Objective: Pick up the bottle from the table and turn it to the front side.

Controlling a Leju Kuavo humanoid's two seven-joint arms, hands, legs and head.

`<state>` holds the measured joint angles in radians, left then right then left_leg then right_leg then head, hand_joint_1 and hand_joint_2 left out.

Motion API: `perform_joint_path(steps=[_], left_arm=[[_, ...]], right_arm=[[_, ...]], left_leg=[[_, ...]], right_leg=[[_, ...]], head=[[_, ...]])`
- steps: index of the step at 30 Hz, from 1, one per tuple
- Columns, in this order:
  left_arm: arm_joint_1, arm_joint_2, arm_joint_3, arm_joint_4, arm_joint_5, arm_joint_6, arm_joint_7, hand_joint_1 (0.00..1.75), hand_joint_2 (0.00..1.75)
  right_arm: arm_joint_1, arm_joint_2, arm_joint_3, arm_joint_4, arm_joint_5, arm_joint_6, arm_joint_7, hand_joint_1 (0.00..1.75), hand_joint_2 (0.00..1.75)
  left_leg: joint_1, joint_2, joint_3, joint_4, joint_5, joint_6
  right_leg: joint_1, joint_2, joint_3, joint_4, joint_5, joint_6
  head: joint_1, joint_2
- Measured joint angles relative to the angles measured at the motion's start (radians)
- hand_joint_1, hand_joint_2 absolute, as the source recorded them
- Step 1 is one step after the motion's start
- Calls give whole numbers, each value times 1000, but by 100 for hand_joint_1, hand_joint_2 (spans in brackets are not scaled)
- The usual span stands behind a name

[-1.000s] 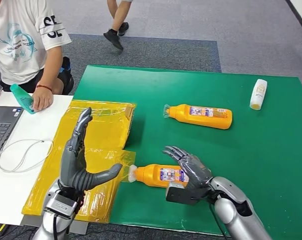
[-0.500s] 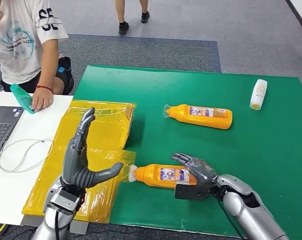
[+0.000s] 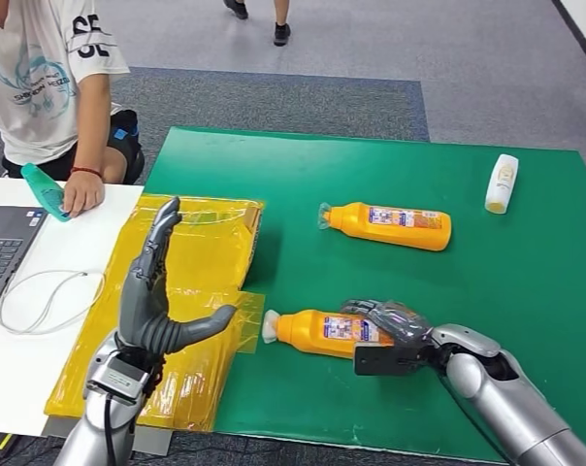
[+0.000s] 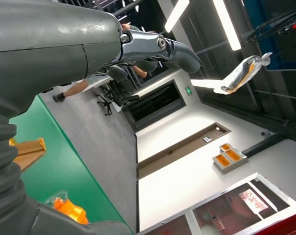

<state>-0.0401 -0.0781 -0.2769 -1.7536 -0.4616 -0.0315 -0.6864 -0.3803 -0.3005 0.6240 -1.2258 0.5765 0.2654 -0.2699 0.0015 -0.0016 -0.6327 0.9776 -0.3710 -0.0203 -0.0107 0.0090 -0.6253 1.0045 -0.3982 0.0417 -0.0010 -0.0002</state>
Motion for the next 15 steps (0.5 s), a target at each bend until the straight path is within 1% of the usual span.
perform_joint_path(steps=[2, 5, 7, 15], left_arm=[[-2, 1, 1, 0, 6, -1, -2, 0, 175], [-2, 1, 4, 0, 10, -3, -2, 0, 175], [-2, 1, 7, 0, 13, -4, -3, 0, 175], [-5, 5, 14, 0, 21, -10, -4, 0, 175]], right_arm=[[-11, -3, 9, 9, -5, 0, -1, 137, 175], [-25, -6, 20, 19, -9, 0, 0, 161, 175], [-34, -8, 29, 24, -14, 4, 1, 173, 175], [-58, -14, 55, 32, -21, 9, 7, 175, 175]], left_leg=[[0, 0, 0, 0, 0, 0], [0, 0, 0, 0, 0, 0], [-1, 0, 0, 0, 0, 1], [-1, 0, 0, 0, 0, 1]], right_leg=[[0, 0, 0, 0, 0, 0], [0, 0, 0, 0, 0, 0], [-1, 0, 0, 0, 0, 0], [-1, 0, 0, 0, 0, 0]], head=[[0, 0], [0, 0], [0, 0], [0, 0]])
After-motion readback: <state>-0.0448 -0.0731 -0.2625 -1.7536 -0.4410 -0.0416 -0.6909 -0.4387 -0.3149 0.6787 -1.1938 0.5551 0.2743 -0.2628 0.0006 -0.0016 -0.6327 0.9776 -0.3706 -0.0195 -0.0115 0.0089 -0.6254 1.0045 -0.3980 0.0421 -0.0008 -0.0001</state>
